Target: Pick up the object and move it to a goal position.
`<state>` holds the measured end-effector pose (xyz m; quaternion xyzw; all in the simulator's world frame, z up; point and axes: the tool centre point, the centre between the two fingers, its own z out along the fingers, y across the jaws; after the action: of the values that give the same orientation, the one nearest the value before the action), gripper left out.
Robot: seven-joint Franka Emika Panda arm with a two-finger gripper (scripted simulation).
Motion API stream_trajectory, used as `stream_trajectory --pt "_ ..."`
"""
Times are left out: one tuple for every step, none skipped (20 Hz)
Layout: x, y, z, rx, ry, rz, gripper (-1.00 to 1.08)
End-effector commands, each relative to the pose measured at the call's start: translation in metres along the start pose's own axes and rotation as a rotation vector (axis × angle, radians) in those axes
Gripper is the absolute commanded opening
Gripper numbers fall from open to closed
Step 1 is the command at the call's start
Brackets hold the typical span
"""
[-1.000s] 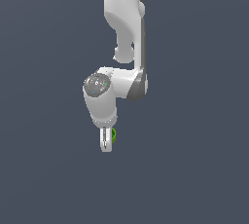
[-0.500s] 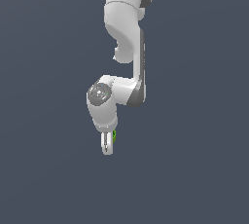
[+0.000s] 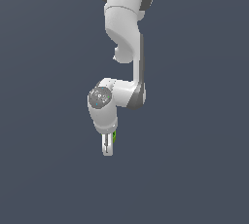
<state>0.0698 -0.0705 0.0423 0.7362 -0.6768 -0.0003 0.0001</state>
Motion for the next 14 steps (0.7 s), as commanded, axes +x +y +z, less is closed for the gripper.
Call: stream_trajectory --pt "0.0 0.0 0.0 0.0 0.0 0.0 -1.0" --pt "0.0 0.0 0.0 0.0 0.0 0.0 -1.0" --pt "0.0 0.0 0.0 0.0 0.0 0.0 -1.0" --pt "0.0 0.0 0.0 0.0 0.0 0.0 -1.0" --pt "0.0 0.0 0.0 0.0 0.0 0.0 -1.0" --pt "0.0 0.0 0.0 0.0 0.0 0.0 -1.0" --pt "0.0 0.0 0.0 0.0 0.0 0.0 -1.0" --pt "0.0 0.0 0.0 0.0 0.0 0.0 -1.0" --pt "0.0 0.0 -0.001 0.0 0.0 0.0 -1.0" --pt "0.001 0.001 -0.002 0.0 0.0 0.0 -1.0" --pt "0.001 0.001 -0.004 0.0 0.0 0.0 -1.0" --pt "0.002 0.002 -0.006 0.0 0.0 0.0 -1.0" --pt "0.002 0.003 -0.009 0.0 0.0 0.0 -1.0" --pt "0.003 0.004 -0.011 0.0 0.0 0.0 -1.0"
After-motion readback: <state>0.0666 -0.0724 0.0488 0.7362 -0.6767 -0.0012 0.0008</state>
